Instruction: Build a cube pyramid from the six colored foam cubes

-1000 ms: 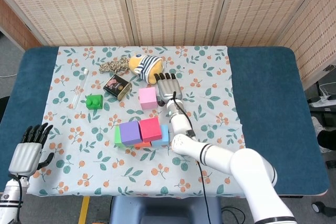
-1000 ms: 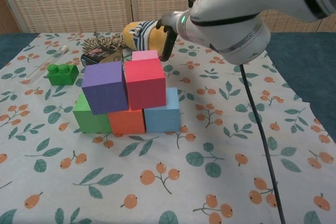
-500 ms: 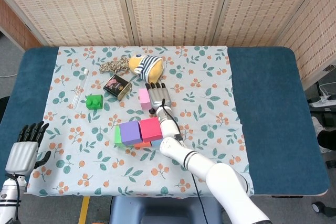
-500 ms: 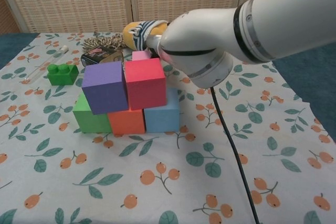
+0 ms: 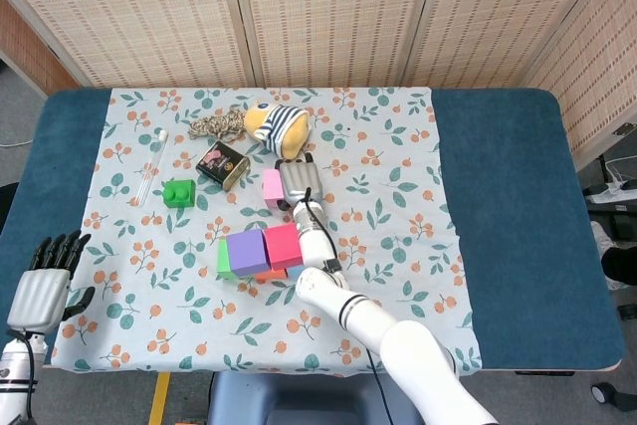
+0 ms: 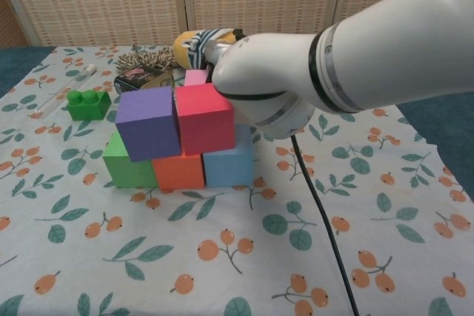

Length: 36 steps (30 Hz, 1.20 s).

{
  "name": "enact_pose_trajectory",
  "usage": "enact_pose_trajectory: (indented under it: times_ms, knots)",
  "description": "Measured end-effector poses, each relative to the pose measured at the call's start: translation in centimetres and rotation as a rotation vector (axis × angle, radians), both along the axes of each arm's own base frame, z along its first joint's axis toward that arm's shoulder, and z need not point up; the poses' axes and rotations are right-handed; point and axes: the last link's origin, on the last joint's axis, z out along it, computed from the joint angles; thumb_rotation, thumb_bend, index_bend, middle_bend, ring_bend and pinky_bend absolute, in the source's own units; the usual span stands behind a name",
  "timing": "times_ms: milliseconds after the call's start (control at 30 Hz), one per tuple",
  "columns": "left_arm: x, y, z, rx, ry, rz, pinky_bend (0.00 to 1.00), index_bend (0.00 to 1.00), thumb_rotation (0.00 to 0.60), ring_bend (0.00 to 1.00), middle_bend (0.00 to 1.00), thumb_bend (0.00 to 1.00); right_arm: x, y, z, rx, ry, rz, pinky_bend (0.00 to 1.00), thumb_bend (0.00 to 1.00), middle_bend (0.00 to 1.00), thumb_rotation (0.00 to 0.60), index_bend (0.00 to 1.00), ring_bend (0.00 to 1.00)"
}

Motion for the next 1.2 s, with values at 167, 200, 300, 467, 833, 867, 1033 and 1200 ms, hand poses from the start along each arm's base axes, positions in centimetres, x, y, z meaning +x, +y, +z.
enact_pose_trajectory:
  times_ms: [167,200,300,467,833,867,1033,1200]
  knots:
    - [0.1,-0.3,0.3,0.000,-0.005,-0.010,0.05,0.00,0.600,0.00,0.03,0.35,1.1,-0.2,1.2,-0.029,-0.032,0.018,0.10,0.31,0.48,0.600,0.59,0.27]
    - [0.1,-0.4,0.3,-0.001,-0.007,-0.012,0.05,0.00,0.600,0.00,0.03,0.35,1.4,-0.1,1.6,-0.036,-0.044,0.025,0.10,0.31,0.48,0.600,0.59,0.27]
    - [0.3,-0.7,0.3,-0.002,-0.009,-0.023,0.05,0.00,0.600,0.00,0.03,0.35,2.5,0.3,2.7,-0.042,-0.077,0.047,0.10,0.31,0.48,0.600,0.59,0.27]
    - [0.6,-1.0,0.5,0.005,-0.010,-0.034,0.05,0.00,0.600,0.00,0.03,0.35,4.5,2.4,5.0,-0.010,-0.138,0.106,0.10,0.31,0.48,0.600,0.59,0.27]
    - [0.6,-1.4,0.9,0.030,-0.014,-0.031,0.05,0.00,0.600,0.00,0.03,0.35,5.2,6.8,14.1,0.066,-0.218,0.108,0.10,0.31,0.48,0.600,0.59,0.27]
    - [0.6,-1.4,1.0,0.032,-0.014,-0.030,0.05,0.00,0.600,0.00,0.03,0.35,5.2,7.0,14.3,0.071,-0.218,0.105,0.10,0.31,0.48,0.600,0.59,0.27]
    - [0.6,-1.4,1.2,0.030,-0.025,-0.029,0.05,0.00,0.600,0.00,0.03,0.35,5.8,9.6,15.3,0.107,-0.211,0.165,0.10,0.31,0.48,0.600,0.59,0.27]
    - [0.6,-1.5,1.4,0.025,-0.035,-0.035,0.05,0.00,0.600,0.00,0.03,0.35,6.3,12.4,17.0,0.132,-0.211,0.203,0.10,0.31,0.49,0.600,0.59,0.27]
